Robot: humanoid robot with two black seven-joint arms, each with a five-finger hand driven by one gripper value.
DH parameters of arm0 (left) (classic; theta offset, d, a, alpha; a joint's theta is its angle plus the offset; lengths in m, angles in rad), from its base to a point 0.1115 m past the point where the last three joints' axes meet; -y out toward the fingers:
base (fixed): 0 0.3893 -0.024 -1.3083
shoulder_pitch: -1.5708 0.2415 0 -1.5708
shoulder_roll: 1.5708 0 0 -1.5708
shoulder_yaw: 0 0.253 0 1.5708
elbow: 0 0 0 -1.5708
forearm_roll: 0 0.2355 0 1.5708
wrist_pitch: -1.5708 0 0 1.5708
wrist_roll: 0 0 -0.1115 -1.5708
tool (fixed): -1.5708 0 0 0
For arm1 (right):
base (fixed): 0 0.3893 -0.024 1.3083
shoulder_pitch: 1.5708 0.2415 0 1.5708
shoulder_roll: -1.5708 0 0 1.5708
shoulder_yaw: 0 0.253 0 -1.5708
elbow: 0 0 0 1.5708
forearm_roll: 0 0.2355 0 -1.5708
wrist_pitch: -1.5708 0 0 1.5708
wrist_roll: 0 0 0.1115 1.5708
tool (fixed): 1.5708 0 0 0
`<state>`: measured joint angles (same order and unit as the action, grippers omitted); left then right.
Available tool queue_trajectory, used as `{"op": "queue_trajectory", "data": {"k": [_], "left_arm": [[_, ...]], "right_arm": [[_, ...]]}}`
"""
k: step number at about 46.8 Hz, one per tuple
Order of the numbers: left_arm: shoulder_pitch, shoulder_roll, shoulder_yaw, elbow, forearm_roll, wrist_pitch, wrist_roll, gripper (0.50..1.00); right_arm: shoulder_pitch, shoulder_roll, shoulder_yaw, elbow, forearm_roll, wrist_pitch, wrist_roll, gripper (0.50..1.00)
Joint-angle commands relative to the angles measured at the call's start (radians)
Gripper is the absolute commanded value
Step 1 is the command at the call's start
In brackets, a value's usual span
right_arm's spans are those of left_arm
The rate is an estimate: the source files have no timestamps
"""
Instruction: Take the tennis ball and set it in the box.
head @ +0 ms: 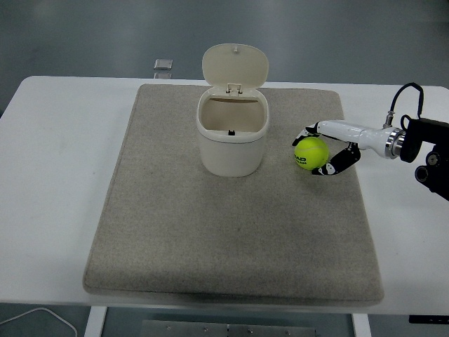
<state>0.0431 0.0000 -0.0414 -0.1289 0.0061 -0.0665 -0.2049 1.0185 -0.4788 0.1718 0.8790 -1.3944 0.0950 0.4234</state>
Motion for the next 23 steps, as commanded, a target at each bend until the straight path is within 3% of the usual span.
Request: {"op": "queue_trajectory", "data": {"k": [1,9,23], "left_arm": [[0.000,0.000,0.000,0.000,0.000,-0.001,-0.001,0.992],[0.001,0.000,0.000,0.000,0.000,0.001,-0.001,0.992],[0.000,0.000,0.000,0.000,0.000,0.001,0.001,0.992]], "right_arm": [[0.003,-0.001,0.000,0.000,0.000,0.000,0.000,0.543],[0.006,-0.003,0.000,0.002,0.000,0.002,0.000,0.500],[0.035,-0.020,0.005,0.032,0.018,0.040,0.009,0.500]]}}
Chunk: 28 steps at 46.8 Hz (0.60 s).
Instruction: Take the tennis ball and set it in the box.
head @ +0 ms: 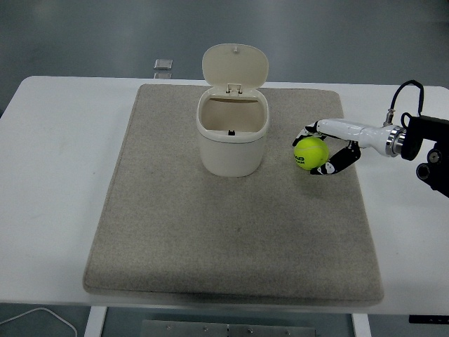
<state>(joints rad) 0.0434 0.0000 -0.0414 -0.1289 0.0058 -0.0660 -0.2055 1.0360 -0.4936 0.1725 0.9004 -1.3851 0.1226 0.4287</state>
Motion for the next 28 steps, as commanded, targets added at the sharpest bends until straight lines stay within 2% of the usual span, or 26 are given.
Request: {"op": "queue_trajectory", "data": {"k": [1,6,15,22,28], "left_arm": [[0.000,0.000,0.000,0.000,0.000,0.000,0.000,0.992],[0.000,0.000,0.000,0.000,0.000,0.000,0.000,0.992],[0.001,0.000,0.000,0.000,0.000,0.000,0.000,0.992],[0.000,0.000,0.000,0.000,0.000,0.000,0.000,0.990],[0.001,0.000,0.000,0.000,0.000,0.000,0.000,0.992]], "right_arm": [[0.024,-0.005,0.004,0.014,0.012,0.017,0.004,0.500],[0.045,-0.028,0.019,0.046,0.017,0.063,0.015,0.500],[0.108,-0.103,0.027,0.095,0.081,0.149,0.110,0.500],[0.165,-0.151,0.027,0.141,0.146,0.193,0.127,0.500],[0.208,-0.166,0.027,0.189,0.215,0.206,0.136,0.500]]}}
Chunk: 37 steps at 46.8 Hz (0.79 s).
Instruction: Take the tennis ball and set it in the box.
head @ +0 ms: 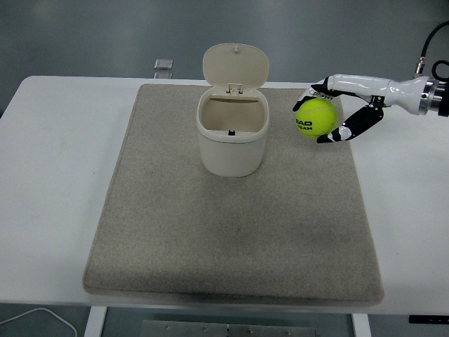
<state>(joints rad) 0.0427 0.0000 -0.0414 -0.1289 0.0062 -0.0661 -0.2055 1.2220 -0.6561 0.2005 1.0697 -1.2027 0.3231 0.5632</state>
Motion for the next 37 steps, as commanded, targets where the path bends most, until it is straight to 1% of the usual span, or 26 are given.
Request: {"op": "queue_trajectory", "data": {"k": [1,10,18,23,26,32,37], "left_arm": [[0.000,0.000,0.000,0.000,0.000,0.000,0.000,0.992],[0.000,0.000,0.000,0.000,0.000,0.000,0.002,0.992],[0.000,0.000,0.000,0.000,-0.002,0.000,0.000,0.992],[0.000,0.000,0.000,0.000,0.000,0.000,0.000,0.992],[0.002,0.000,0.000,0.000,0.000,0.000,0.000,0.992],[0.002,0.000,0.000,0.000,0.000,0.000,0.000,0.992],[0.000,0.000,0.000,0.000,0.000,0.000,0.001,0.992]], "right_arm": [[0.030,-0.004,-0.001,0.022,0.037,0.005,0.001,0.500],[0.068,0.019,0.000,0.055,0.048,-0.001,-0.011,0.500],[0.088,0.082,0.000,0.056,0.048,-0.010,-0.017,0.500],[0.093,0.119,0.000,0.056,0.048,-0.012,-0.052,0.500],[0.094,0.145,-0.001,0.055,0.048,-0.013,-0.065,0.500],[0.094,0.191,-0.001,0.052,0.046,-0.044,-0.091,0.500],[0.094,0.217,-0.001,0.042,0.045,-0.059,-0.126,0.500]]}}
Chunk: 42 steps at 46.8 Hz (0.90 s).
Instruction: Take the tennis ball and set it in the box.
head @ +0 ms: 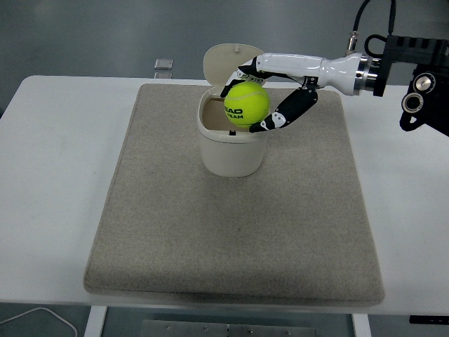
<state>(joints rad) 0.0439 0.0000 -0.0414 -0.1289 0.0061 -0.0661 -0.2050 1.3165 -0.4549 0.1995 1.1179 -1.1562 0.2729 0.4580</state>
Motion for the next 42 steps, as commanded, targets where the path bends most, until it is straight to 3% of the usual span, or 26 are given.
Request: {"op": "queue_trajectory", "data": {"k": [1,12,35,42], "left_arm": [[-0.001,0.000,0.000,0.000,0.000,0.000,0.001,0.990],[-0.001,0.000,0.000,0.000,0.000,0.000,0.001,0.992],[-0.001,0.000,0.000,0.000,0.000,-0.001,-0.001,0.990],[-0.001,0.000,0.000,0.000,0.000,0.000,-0.001,0.992]], "right_arm": [[0.000,0.021,0.000,-0.007,-0.002,-0.012,-0.027,0.500],[-0.006,0.042,-0.006,-0.027,-0.010,-0.044,-0.081,0.500],[-0.010,0.050,-0.017,-0.040,-0.014,-0.046,-0.090,0.500],[-0.019,0.050,-0.017,-0.040,-0.016,-0.047,-0.090,0.574]]}}
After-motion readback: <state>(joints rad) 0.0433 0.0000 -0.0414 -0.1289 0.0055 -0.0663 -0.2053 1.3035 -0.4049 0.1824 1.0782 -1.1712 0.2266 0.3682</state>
